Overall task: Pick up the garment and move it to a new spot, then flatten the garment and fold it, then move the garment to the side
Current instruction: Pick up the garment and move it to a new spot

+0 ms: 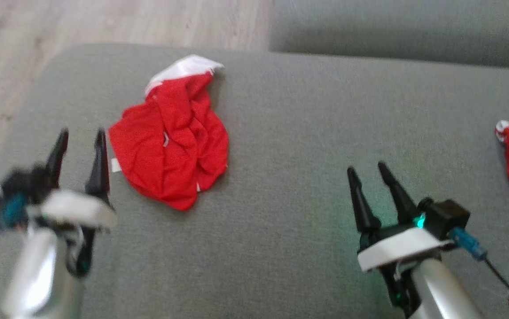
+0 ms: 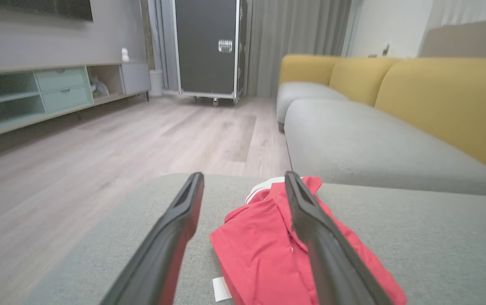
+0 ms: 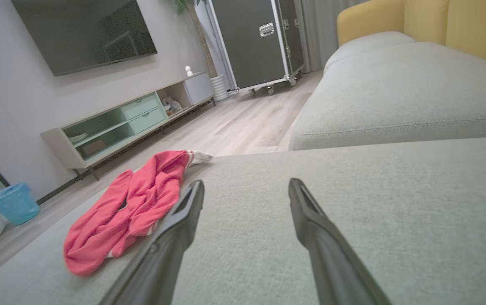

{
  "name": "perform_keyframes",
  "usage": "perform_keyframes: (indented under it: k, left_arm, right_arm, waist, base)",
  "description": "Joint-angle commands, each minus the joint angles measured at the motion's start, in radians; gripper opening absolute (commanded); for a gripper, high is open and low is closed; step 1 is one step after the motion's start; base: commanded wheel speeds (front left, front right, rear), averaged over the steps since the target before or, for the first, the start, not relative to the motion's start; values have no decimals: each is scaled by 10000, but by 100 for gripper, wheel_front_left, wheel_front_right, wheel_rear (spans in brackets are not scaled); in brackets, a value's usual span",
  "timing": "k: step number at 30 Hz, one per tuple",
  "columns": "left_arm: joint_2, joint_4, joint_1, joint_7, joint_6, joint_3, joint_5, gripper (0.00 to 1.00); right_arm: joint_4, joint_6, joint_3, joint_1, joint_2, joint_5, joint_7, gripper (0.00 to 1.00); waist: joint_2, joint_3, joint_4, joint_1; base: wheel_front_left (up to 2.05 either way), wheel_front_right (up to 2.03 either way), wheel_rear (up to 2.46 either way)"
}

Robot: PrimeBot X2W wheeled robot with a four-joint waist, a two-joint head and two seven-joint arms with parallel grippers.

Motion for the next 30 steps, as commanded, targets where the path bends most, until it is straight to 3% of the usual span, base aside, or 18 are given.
perform_keyframes:
  k: [1,7,12,18,27,29,30]
  left_arm:
    - [545,32,-1027,515,19,48,-267,100]
    - [1643,1804,-3032,3233,17,-746,-1706,100]
    - [2401,2819,-3826,4701,17,-1502,-2630,100]
    - [2771,3549,-4217,5409,16,-2079,-3744,100]
    - [2857,4636,-4199,6010,16,-2623,-4742,100]
    - [2866,4729,-4164,5952,16,-2705,-4917,21]
    - [2866,4749,-4157,5856,16,-2718,-5012,0]
  right_arm:
    - [-419,-9,90,-572,-3,-130,-78,100]
    - [-618,-9,-125,-1009,-3,-395,-78,100]
    - [-792,-9,-357,-1266,-3,-525,-78,100]
    - [-845,-9,-464,-1348,-3,-631,-78,100]
    - [-847,-9,-499,-1391,-3,-706,-78,100]
    - [-838,-9,-510,-1378,-3,-699,-78,100]
    - [-832,-9,-517,-1369,-3,-696,-78,100]
  waist:
    - [0,729,-378,-3]
    - [0,1690,-875,-3]
    - [0,2192,-1226,-3]
    - [0,2449,-1424,-3]
    - [0,2388,-1556,-3]
    - [0,2314,-1561,-3]
    - [0,2274,-1556,-3]
  base:
    - [0,0,0]
    - [0,0,0]
    - [0,0,0]
    - [0,0,0]
    - [0,0,0]
    - [0,0,0]
    - [0,0,0]
